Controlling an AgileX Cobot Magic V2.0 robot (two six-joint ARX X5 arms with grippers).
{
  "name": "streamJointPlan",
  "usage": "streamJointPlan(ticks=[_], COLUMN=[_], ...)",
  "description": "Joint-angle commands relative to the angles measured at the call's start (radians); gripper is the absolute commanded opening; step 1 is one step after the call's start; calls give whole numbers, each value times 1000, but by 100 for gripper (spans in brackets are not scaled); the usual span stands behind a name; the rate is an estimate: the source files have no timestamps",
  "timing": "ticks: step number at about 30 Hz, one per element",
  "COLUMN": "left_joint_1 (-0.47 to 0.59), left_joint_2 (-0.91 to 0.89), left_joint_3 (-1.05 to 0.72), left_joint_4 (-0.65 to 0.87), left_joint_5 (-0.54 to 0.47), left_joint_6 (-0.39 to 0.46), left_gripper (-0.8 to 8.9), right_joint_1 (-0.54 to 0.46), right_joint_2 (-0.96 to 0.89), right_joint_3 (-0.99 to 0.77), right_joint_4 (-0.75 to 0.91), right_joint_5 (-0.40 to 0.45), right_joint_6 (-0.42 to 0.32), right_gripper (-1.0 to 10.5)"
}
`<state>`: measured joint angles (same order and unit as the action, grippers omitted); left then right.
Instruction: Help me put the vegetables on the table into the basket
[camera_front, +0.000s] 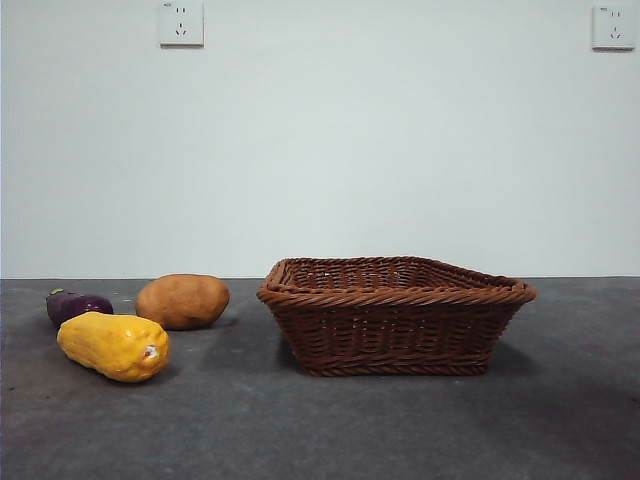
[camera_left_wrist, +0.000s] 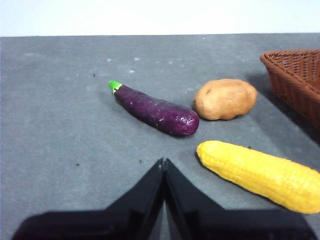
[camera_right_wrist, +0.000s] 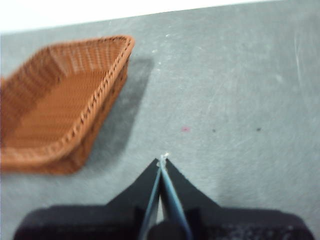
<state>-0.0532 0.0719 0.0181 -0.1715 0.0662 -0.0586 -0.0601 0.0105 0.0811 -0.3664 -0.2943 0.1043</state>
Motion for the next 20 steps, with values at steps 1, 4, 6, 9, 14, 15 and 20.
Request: streamJointPlan(ticks=[1, 4, 6, 9, 14, 15, 20], left_joint_1=[2, 2, 2, 2, 2, 2, 2], left_joint_2=[0, 0, 0, 13, 112, 140, 267], left_joint_3=[-8, 9, 54, 156, 345, 383, 533], left_joint_4=[7, -5, -58, -149, -178, -193, -311], left_joint_5=[47, 116, 127, 128, 177, 180, 280], left_joint_6=[-60, -105, -132, -132, -156, -155, -104], left_gripper=[-4, -6, -6, -6, -6, -6, -6], right_joint_1=[0, 0, 1, 1, 1, 1, 1], right_joint_2=[-2, -2, -1, 10, 151, 192, 346], right_joint_3=[-7, 9, 47, 142, 346, 388, 567], right_joint_4=[18, 23, 23, 24, -65, -100, -269], right_joint_5=[-5, -31, -31, -19, -69, -93, -168], right_joint_6=[89, 178, 192, 218, 204, 185, 45], right_gripper=[-3, -9, -11, -11, -11, -11, -11])
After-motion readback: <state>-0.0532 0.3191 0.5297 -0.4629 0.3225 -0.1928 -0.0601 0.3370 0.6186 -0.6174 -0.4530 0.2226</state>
